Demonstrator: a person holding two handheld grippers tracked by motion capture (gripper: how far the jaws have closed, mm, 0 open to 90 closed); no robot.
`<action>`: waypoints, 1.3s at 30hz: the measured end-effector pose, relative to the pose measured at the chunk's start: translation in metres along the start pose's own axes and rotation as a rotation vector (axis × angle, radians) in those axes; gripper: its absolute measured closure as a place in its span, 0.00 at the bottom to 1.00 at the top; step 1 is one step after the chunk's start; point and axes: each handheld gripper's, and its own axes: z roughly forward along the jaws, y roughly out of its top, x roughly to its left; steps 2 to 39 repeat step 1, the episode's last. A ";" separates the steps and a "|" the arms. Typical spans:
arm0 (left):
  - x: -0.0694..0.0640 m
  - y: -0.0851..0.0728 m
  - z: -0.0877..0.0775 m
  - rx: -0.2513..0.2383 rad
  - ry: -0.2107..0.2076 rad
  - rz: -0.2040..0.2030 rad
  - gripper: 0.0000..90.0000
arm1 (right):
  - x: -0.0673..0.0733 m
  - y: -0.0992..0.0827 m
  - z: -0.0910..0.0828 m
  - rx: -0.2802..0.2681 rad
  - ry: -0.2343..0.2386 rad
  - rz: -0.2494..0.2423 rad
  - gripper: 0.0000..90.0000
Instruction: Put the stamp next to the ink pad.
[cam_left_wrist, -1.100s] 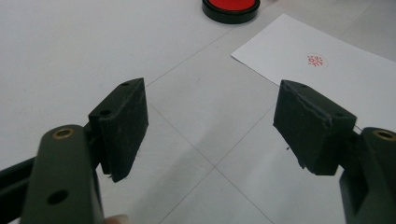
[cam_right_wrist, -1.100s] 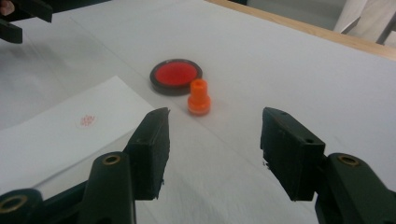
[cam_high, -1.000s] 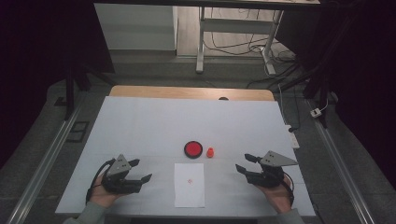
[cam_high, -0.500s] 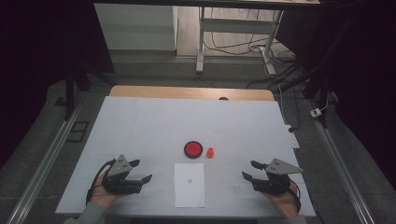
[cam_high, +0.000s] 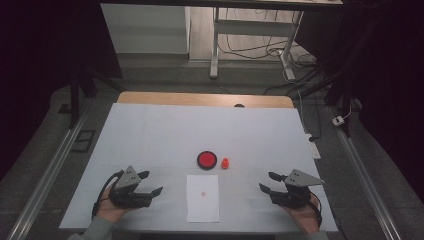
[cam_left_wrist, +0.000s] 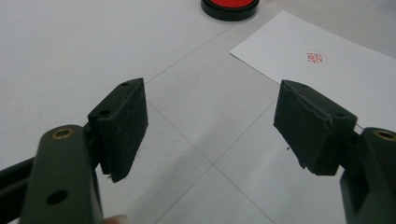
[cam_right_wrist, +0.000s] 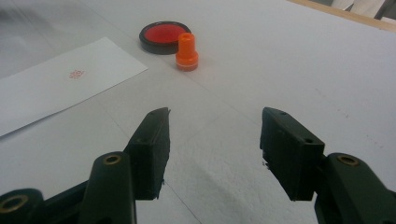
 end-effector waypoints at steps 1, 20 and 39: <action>0.000 0.000 0.000 0.001 0.000 0.001 0.29 | 0.000 0.000 0.000 -0.003 0.000 -0.001 0.47; 0.000 0.000 0.000 0.001 0.000 0.001 0.29 | 0.000 0.000 0.000 -0.003 0.000 -0.001 0.47; 0.000 0.000 0.000 0.001 0.000 0.001 0.29 | 0.000 0.000 0.000 -0.003 0.000 -0.001 0.47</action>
